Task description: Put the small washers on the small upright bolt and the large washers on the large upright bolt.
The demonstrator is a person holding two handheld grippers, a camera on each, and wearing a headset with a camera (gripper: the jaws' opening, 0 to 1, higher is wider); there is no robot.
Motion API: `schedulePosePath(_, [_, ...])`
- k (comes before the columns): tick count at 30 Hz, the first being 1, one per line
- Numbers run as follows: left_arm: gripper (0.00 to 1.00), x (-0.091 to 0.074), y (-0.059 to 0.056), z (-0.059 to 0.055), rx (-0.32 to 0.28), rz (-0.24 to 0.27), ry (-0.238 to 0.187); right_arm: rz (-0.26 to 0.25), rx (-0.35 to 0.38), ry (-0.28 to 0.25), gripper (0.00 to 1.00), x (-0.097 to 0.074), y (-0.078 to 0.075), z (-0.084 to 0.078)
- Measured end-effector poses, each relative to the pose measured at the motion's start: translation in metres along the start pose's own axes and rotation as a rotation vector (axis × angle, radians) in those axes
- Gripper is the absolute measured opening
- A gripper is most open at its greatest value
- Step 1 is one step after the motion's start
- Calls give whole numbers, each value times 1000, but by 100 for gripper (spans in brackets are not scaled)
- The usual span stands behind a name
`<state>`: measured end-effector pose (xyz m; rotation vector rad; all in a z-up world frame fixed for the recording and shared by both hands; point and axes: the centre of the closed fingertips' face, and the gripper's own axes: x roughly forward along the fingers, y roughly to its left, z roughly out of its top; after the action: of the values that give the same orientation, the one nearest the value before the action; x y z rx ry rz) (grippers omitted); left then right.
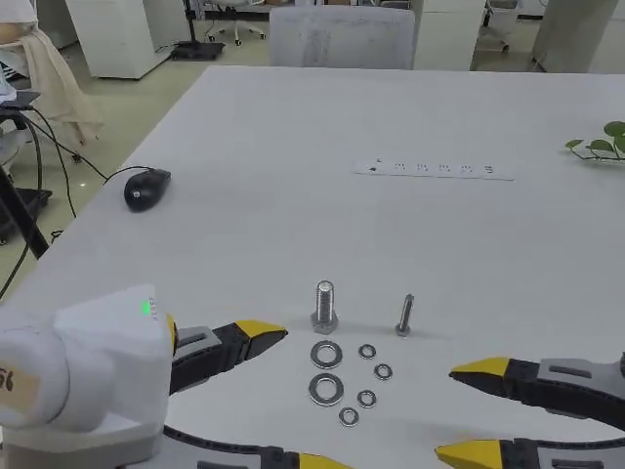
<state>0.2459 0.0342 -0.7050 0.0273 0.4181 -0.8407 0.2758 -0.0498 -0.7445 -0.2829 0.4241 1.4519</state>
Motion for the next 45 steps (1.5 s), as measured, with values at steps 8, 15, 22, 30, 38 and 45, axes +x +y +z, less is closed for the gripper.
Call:
schedulePosePath(8, [82,1,7,-1,8,42,-2,18,-6,13,46,4,-3,-1])
schedulePosePath(15, [81,-8,29,2,-11,114,-18,28,-13,13,46,10,-7,1])
schedulePosePath(22, [80,-21,39,3,-30,175,-34,45,-22,15,46,16,-10,3])
schedulePosePath(30, [80,-20,44,2,-27,233,-19,66,-35,12,46,22,-9,8])
schedulePosePath(38, [80,-11,48,-3,-39,264,10,73,-42,15,46,21,-8,7])
schedulePosePath(45, [79,-1,54,-11,-88,335,48,54,-49,20,46,20,-11,6])
